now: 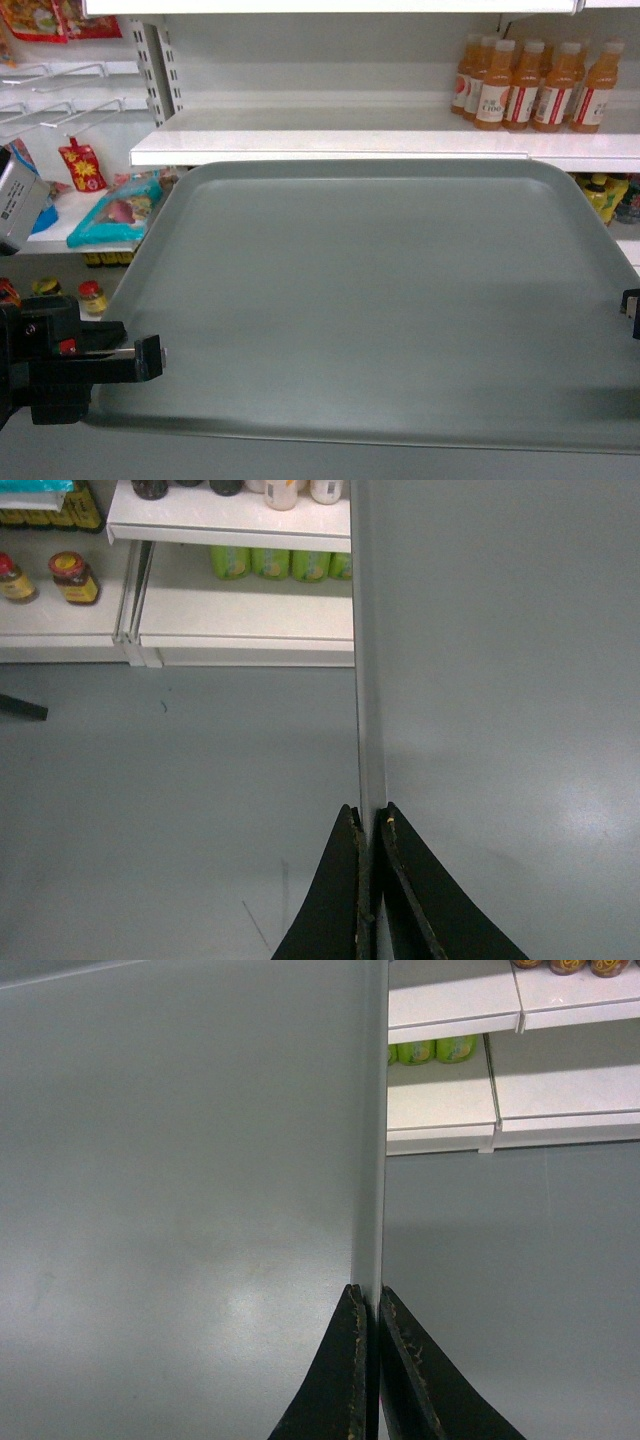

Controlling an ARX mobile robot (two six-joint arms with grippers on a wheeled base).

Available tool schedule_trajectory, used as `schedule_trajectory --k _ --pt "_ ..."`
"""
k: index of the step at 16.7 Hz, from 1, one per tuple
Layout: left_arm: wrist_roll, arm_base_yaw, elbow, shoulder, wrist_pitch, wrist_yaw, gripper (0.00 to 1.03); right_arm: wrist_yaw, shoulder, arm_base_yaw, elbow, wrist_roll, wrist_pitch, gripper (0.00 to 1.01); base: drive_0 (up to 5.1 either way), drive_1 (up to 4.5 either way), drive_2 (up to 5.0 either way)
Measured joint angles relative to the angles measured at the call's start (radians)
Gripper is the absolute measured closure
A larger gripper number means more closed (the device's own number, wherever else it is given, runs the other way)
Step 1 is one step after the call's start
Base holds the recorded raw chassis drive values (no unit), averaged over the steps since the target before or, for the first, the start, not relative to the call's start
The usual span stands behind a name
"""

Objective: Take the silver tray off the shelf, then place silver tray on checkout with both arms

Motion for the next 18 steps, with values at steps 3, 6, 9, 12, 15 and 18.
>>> schedule_trajectory --k 3,6,9,12,15,18 --pt "0.000 0.000 0.000 -0.001 0.002 -0.001 1.00 0.000 -0.001 0.000 0.000 0.000 0.000 0.99 0.1 -3.95 4.1" --pt "0.000 0.000 0.000 -0.001 0.006 -0.001 1.00 0.001 -0.001 0.000 0.000 0.000 0.002 0.99 0.1 -3.95 4.1" --pt "0.000 0.000 0.000 0.000 0.005 -0.002 1.00 0.000 0.000 0.000 0.000 0.000 0.004 0.99 0.1 -3.89 4.1" --pt "0.000 0.000 0.000 0.000 0.005 -0.001 1.00 0.000 -0.001 0.000 0.000 0.000 0.003 0.99 0.2 -3.84 4.2" --pt "0.000 0.000 -0.001 0.000 0.004 -0.001 1.00 0.000 -0.001 0.000 0.000 0.000 0.001 0.99 0.1 -3.89 4.1" --pt "0.000 0.000 -0.001 0.000 0.003 -0.001 1.00 0.000 0.000 0.000 0.000 0.000 0.002 0.99 0.0 -3.99 4.0"
